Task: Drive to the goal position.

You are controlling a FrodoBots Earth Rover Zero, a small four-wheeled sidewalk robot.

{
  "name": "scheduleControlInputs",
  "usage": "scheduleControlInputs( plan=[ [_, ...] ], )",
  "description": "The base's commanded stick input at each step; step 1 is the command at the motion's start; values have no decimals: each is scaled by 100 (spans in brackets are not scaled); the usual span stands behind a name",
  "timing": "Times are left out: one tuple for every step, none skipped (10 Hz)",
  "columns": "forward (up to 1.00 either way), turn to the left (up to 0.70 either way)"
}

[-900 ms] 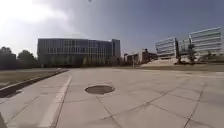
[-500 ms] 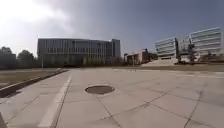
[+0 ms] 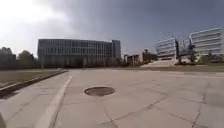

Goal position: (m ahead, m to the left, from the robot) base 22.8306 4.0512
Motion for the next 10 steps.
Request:
scheduleControlInputs(
  plan=[
    [70, 0],
    [70, 0],
    [70, 0],
    [70, 0],
    [70, 0],
    [70, 0],
    [70, 0],
    [70, 0],
    [70, 0],
    [70, 0]
  ],
)
